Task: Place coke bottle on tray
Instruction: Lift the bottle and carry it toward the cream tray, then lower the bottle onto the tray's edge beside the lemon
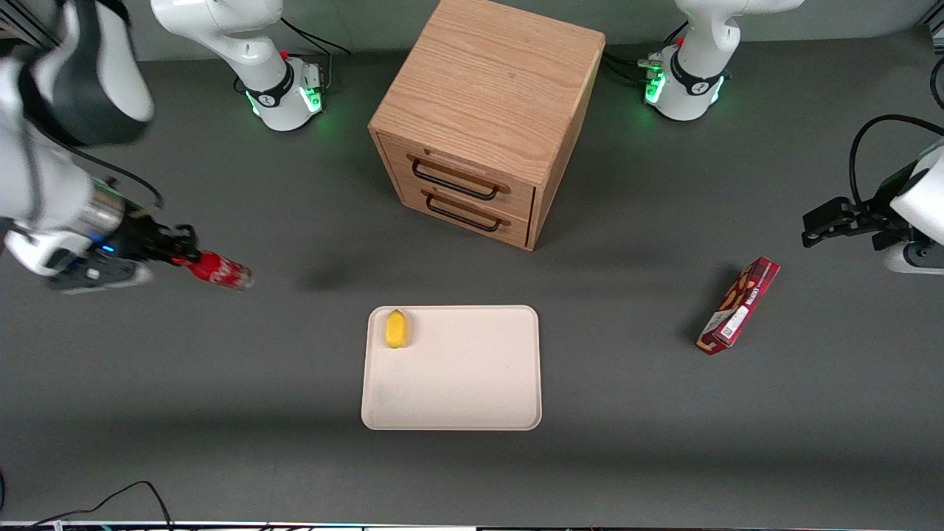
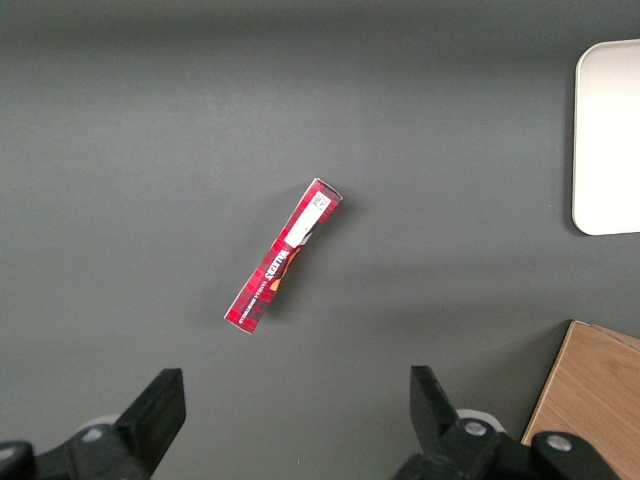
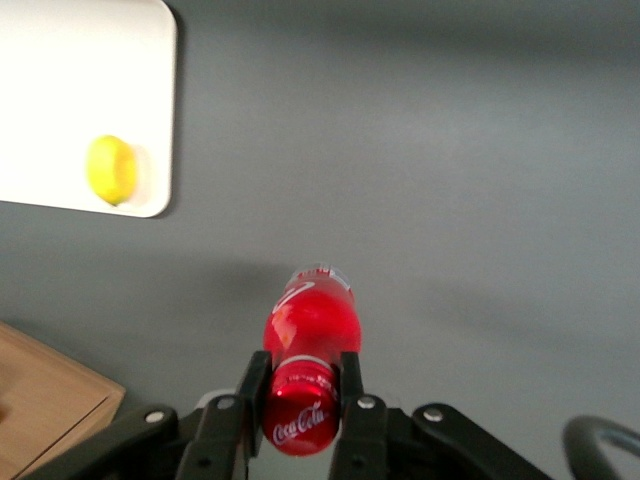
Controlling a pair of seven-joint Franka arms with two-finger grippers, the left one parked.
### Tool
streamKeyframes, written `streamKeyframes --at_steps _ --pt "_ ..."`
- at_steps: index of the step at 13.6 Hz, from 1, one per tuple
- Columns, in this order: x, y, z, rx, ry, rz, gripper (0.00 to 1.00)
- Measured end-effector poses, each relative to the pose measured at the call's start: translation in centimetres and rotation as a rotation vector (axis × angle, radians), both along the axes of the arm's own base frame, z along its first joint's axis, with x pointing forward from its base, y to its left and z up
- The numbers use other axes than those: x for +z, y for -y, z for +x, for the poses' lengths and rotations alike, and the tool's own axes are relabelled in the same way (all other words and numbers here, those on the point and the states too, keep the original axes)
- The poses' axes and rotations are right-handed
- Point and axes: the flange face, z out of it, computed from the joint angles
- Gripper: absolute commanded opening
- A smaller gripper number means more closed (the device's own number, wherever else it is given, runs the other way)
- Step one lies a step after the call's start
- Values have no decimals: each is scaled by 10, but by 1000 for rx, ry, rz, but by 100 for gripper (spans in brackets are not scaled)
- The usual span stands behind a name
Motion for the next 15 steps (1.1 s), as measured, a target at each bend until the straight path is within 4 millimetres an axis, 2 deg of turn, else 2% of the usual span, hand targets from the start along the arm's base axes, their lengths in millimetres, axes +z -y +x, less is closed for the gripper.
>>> streamKeyframes --at_steps 1,2,3,4,5,7,8,9,11,13,15 --pt "37 3 -2 -2 -6 0 0" --pt "64 5 -4 -3 -11 -2 0" --pt "82 6 -3 -2 -17 -7 0" --pt "88 5 1 -1 -26 -11 0" --pt "84 4 10 1 -36 -13 0" --pt "52 -6 40 -6 -67 -20 0" --pt "31 -21 61 -25 -73 -25 0" --pt "8 -43 83 -52 -61 -31 0" --pt "-41 -102 119 -125 -10 -31 0" --pt "-85 -160 136 -189 31 -23 0" --pt "-123 -202 149 -258 92 3 0"
